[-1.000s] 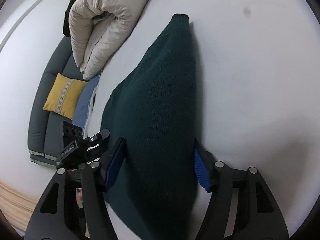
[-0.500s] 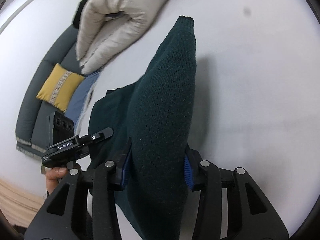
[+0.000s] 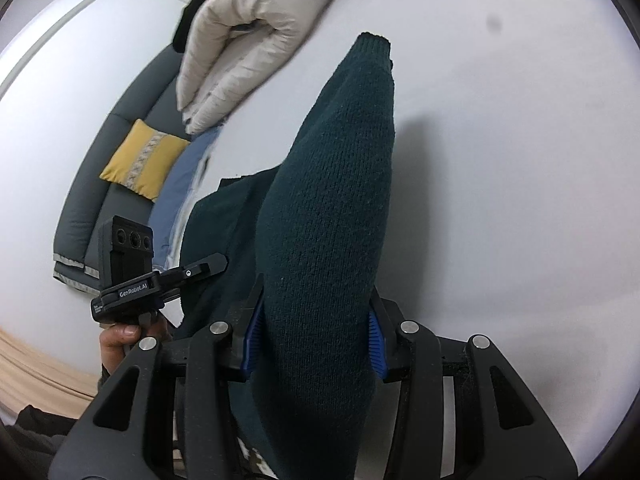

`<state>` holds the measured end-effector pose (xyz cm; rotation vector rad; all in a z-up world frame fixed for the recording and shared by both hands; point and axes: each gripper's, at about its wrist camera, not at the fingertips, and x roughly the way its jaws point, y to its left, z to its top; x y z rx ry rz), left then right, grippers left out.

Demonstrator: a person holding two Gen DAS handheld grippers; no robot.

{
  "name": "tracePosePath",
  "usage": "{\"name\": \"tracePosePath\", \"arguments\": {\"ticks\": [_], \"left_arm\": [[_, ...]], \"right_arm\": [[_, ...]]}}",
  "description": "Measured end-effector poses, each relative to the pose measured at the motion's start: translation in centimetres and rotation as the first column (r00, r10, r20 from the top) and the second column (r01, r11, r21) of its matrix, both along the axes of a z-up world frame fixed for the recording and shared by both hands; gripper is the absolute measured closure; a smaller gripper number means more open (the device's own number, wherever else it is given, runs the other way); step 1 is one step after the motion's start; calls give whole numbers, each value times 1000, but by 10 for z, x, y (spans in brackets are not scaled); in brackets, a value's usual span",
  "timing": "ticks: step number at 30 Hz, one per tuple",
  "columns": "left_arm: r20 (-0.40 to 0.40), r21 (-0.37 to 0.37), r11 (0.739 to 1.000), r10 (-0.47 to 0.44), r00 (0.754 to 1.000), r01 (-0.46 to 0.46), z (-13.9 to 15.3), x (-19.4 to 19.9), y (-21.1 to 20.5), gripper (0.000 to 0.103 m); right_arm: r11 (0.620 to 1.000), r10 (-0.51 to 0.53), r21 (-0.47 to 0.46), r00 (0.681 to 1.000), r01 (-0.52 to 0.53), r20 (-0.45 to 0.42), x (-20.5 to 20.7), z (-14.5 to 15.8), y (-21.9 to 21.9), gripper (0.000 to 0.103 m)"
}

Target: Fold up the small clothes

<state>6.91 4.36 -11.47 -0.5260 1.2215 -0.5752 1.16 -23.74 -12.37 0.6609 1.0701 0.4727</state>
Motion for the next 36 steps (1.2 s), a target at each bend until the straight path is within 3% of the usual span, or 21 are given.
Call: {"name": "tracePosePath", "arguments": {"ticks": [2, 4, 14, 22, 27, 30, 33, 36], "left_arm": [[-16, -6, 1000, 20, 1000, -20, -14, 0, -1, 77], [-18, -20, 999, 36, 999, -36, -15, -1, -3, 76], [20, 29, 998, 52, 998, -52, -13, -14, -3, 75], [60, 37, 994, 96, 994, -98, -8, -28, 4, 76], [30, -17, 992, 125, 992, -124, -20, -27, 8, 75], [38, -5, 993, 119, 992, -119, -18, -27, 6, 73], [42, 6, 991, 131, 990, -132, -13, -27, 10, 68], [93, 62, 984, 160, 983, -166, 3, -35, 21, 68]], "right_arm": [[999, -32, 18, 999, 33, -40, -3, -26, -9, 62], [994, -51, 95, 999, 53, -18, -6, -39, -15, 62], [999, -37, 14, 999, 37, 6, 0, -30, 5, 59], [998, 18, -68, 996, -12, 86, 13, -2, 22, 60], [999, 28, -45, 998, -26, 49, 27, -25, 11, 60], [1000, 26, -1, 998, -26, 49, 25, -29, 3, 59], [999, 8, -32, 1000, -7, 28, 24, -24, 3, 52], [995, -83, -60, 996, 84, 30, 13, -10, -17, 50]]}}
